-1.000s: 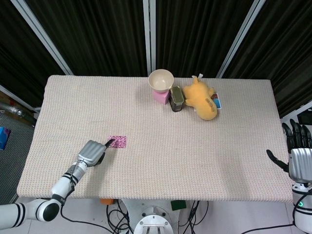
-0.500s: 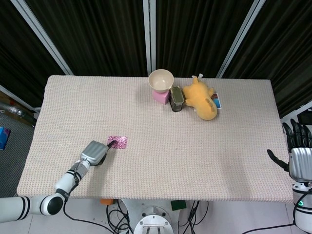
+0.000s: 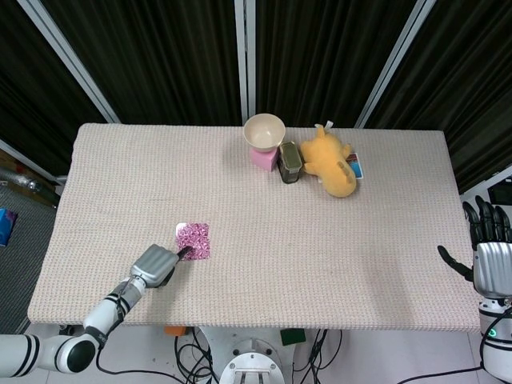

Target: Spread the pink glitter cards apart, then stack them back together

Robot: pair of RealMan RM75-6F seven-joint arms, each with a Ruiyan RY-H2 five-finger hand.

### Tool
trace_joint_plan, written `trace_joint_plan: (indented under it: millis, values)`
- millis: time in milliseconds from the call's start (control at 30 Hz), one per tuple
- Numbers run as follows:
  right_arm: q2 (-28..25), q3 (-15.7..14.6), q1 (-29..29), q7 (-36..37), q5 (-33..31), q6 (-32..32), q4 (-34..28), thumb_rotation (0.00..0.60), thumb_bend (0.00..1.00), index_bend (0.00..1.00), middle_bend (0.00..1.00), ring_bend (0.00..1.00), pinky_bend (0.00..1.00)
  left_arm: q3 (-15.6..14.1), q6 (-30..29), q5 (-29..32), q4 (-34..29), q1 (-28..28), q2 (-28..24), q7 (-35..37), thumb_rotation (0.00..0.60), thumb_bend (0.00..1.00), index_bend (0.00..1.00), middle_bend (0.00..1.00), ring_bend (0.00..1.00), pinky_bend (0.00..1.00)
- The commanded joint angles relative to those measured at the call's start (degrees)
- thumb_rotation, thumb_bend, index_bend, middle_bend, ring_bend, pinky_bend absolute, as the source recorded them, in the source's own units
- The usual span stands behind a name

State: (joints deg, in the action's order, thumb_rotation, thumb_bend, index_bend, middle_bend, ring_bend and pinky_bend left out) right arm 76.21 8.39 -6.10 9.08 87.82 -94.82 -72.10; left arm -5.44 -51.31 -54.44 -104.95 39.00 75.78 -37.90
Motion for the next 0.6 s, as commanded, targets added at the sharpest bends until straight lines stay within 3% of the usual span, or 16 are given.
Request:
trace_joint_plan:
  millis: [33,400,600]
  values:
    - [0.04,0.06,0.05,0.03,0.07,-0.22,-0.02,0.6,0.43,0.0,0.0,0.0,0.0,-0.91,-0.28,-0.49,-1.14,-0.14,-0.45,-0.24,0.6,0.71,0.16,0.87,0.94,0.99]
    - [-0.44,0.3,0.16,-0.43,0.23,-0.73,-0.61,0.6,0.44,0.0,0.0,0.0,0.0,-3.13,-2.08,-3.58,-4.05,-0.8,-1.17,-0.47,0.6,0.71,0.16,0.87,0.94,1.0]
    - [-0.33,0.23,0.03,-0.6,0.29,-0.44,-0.72,0.6,0.44,0.0,0.0,0.0,0.0,-1.21,-5.2,-6.85,-3.79,-1.8,-1.77,2.75,0.6,0.71,0.17,0.87,0.94,1.0]
